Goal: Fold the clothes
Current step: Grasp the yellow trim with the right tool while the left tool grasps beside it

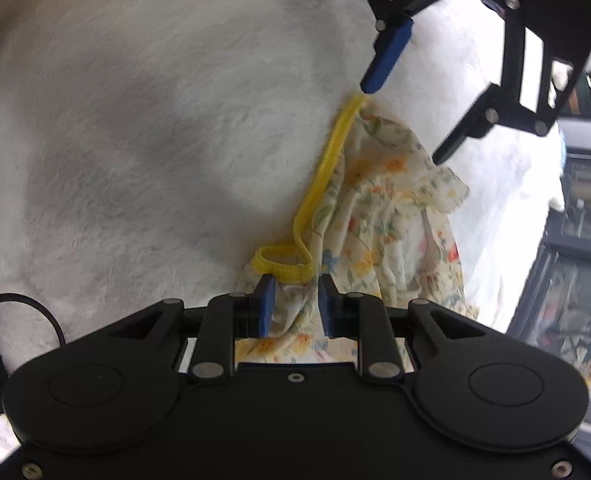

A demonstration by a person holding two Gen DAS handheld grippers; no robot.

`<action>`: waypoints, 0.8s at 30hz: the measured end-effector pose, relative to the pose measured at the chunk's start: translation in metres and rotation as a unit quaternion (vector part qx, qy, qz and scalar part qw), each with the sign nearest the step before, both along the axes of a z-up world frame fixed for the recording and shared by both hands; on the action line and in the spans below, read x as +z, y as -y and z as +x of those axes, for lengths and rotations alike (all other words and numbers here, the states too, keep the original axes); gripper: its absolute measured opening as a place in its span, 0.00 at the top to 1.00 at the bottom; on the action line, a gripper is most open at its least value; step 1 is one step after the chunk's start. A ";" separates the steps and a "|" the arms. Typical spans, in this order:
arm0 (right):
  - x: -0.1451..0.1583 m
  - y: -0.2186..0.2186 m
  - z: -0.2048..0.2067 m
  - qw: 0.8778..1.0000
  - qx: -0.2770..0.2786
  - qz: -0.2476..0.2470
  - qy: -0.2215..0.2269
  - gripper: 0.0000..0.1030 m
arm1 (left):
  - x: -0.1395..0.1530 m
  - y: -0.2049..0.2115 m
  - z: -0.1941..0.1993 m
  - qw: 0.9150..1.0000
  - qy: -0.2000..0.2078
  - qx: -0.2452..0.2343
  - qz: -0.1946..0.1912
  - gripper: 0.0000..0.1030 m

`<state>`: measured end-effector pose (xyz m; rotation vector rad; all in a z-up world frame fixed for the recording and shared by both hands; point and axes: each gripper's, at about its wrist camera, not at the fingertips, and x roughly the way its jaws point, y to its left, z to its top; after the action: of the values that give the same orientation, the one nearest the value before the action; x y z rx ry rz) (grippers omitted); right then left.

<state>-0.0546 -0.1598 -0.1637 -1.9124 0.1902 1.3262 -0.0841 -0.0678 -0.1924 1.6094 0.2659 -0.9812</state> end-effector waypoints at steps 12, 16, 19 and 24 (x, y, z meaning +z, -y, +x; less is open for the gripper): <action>0.030 0.007 -0.012 0.977 -0.145 0.153 -0.022 0.96 | -0.002 -0.014 0.000 0.999 -0.006 0.036 -0.010 0.38; 0.044 0.022 -0.021 0.957 -0.197 0.214 0.006 0.96 | 0.003 -0.008 -0.002 0.999 -0.017 0.024 -0.029 0.27; 0.065 0.038 -0.032 0.952 -0.206 0.224 0.020 0.96 | 0.002 -0.003 -0.001 1.000 -0.003 0.001 -0.030 0.27; 0.079 0.054 -0.043 0.955 -0.192 0.222 0.032 0.96 | -0.002 -0.001 -0.001 0.997 -0.002 -0.077 0.018 0.27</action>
<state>-0.0977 -0.2135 -0.0848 -1.4450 0.2001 0.9477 -0.0846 -0.0669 -0.1944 1.6794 0.1650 -1.1031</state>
